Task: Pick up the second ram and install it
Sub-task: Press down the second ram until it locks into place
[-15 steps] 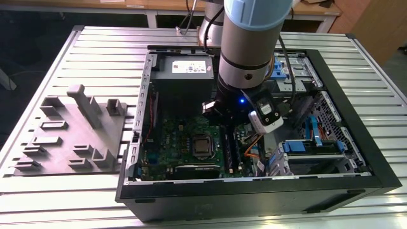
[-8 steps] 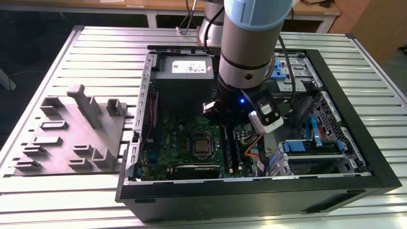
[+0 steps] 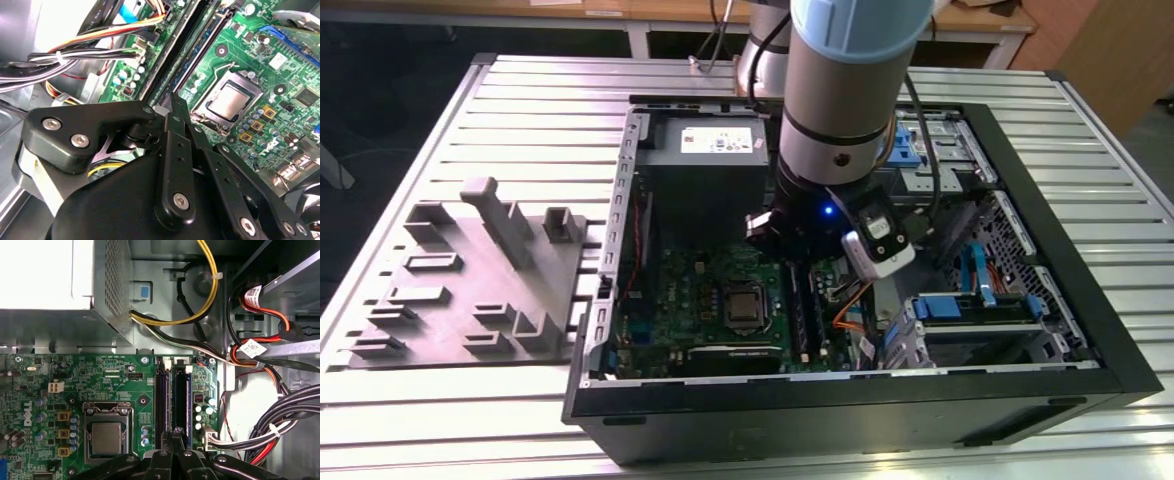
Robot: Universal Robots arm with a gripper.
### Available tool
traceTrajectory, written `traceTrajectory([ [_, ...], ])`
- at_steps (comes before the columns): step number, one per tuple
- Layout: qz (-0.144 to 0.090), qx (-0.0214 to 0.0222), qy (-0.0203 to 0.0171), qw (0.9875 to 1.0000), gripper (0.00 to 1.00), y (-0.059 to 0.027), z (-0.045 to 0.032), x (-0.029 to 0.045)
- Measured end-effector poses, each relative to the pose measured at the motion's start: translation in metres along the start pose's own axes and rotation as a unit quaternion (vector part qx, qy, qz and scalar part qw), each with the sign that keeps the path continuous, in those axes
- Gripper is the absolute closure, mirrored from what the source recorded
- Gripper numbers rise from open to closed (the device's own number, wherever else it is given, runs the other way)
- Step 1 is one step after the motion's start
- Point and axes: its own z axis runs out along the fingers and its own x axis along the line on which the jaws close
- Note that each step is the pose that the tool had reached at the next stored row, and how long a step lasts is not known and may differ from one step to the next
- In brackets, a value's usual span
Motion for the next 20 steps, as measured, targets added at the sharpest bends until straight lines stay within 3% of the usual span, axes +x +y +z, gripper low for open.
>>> traceTrajectory([
  [10, 0.0, 0.0001, 0.0, 1.0, 0.9, 0.0085, 0.0003, 0.0002],
  [20, 0.0, 0.0, 0.0, 1.0, 0.9, 0.0304, 0.0014, 0.0005],
])
